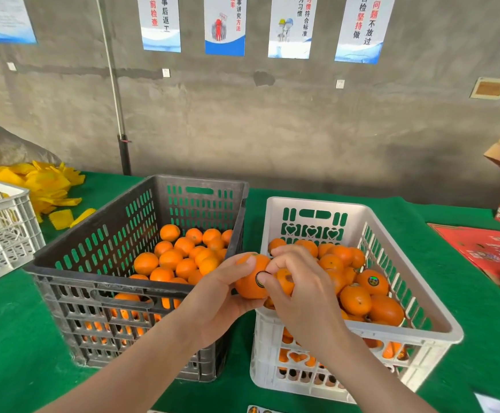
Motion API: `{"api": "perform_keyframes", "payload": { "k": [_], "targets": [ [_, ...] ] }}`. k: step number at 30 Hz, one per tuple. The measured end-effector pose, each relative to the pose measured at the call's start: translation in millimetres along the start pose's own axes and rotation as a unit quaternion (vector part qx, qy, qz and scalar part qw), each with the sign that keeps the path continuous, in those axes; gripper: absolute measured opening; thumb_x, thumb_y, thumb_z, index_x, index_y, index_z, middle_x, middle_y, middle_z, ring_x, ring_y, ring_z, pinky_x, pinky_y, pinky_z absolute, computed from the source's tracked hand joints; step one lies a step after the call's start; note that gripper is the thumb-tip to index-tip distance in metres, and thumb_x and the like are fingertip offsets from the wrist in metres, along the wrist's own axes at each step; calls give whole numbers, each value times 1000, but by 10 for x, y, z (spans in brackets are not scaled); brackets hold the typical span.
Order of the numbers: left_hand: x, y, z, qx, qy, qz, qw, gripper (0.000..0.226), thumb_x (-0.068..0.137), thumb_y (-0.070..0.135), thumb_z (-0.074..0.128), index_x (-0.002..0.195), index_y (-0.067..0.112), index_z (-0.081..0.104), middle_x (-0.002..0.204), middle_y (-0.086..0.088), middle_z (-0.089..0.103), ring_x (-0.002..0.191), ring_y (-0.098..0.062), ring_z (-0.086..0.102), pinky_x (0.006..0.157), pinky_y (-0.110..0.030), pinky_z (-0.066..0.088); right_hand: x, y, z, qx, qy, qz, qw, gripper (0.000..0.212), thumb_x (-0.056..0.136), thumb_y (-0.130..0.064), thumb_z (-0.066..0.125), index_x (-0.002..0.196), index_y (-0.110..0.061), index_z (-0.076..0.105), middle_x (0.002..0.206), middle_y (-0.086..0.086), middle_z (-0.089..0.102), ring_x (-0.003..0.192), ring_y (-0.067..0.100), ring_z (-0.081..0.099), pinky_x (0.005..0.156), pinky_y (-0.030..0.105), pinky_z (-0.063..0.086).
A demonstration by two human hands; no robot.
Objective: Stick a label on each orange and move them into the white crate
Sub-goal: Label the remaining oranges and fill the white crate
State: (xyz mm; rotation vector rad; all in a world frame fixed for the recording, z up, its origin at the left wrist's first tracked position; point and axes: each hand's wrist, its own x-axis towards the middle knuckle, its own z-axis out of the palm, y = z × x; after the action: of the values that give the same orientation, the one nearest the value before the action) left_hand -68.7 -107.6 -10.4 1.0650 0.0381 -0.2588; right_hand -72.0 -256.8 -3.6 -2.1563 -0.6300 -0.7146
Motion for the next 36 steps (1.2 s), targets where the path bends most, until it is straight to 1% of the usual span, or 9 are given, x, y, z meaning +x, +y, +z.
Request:
{"api": "perform_keyframes", "payload": {
  "k": [4,8,12,16,19,21,23,31,36],
  "targets": [
    [-12,3,-6,53,-3,27,998,45,72,28,66,116,18,64,112,-10,69,103,-29,65,89,-46,55,-96,5,66,77,11,42,996,13,84,-16,69,91,-22,60,96,-12,57,90,5,54,65,35,54],
    [-19,-40,-19,103,-9,42,994,43,74,24,65,117,20,63,106,-8,69,84,-20,68,62,-28,53,-152,141,35,212,-44,187,958,71,74,-32,75,120,-60,29,109,-28,51,92,-5,59,71,22,56],
    [96,-147,99,83,-35,53,995,39,77,30,67,114,18,66,107,-10,71,96,-26,69,71,-32,58,-231,273,83,216,-106,137,961,66,76,-38,72,127,-54,33,126,-28,45,115,-9,47,86,14,49],
    [495,-332,341,166,-1,128,978,32,88,46,51,116,34,62,115,-1,68,106,-21,65,88,-37,54,-46,583,89,142,-9,137,980,69,69,-16,81,117,-46,42,117,-19,50,106,2,54,79,18,52],
    [912,-549,416,445,74,208,868,34,103,24,37,136,25,43,123,-5,58,114,-25,57,97,-31,43,223,1020,7,12,27,184,982,68,70,-20,81,122,-34,41,119,-12,45,107,3,47,83,11,39],
    [1071,-677,385,646,35,200,736,39,100,23,42,138,20,43,130,-3,54,118,-21,53,97,-29,40,383,1373,-76,-75,17,245,966,68,72,-10,76,129,-21,40,130,1,40,116,17,46,88,20,41],
    [1122,-746,356,712,-5,171,681,38,96,27,50,133,20,47,129,-1,55,116,-18,52,95,-30,42,490,1702,-180,-154,-10,301,941,68,73,1,69,132,-11,38,134,12,36,122,30,44,95,34,44],
    [1093,-747,358,721,59,221,654,20,97,26,45,112,17,57,105,-1,60,96,-16,57,80,-26,47,460,2176,-271,-268,-159,390,866,81,87,-13,62,149,-11,11,150,20,27,136,39,30,109,50,32],
    [982,-698,381,710,101,261,646,24,99,26,41,110,15,59,98,-3,65,86,-18,59,68,-26,41,295,1370,-308,-85,128,99,983,30,87,-7,60,116,-4,57,113,9,58,102,22,56,90,20,42]
  ]
}}
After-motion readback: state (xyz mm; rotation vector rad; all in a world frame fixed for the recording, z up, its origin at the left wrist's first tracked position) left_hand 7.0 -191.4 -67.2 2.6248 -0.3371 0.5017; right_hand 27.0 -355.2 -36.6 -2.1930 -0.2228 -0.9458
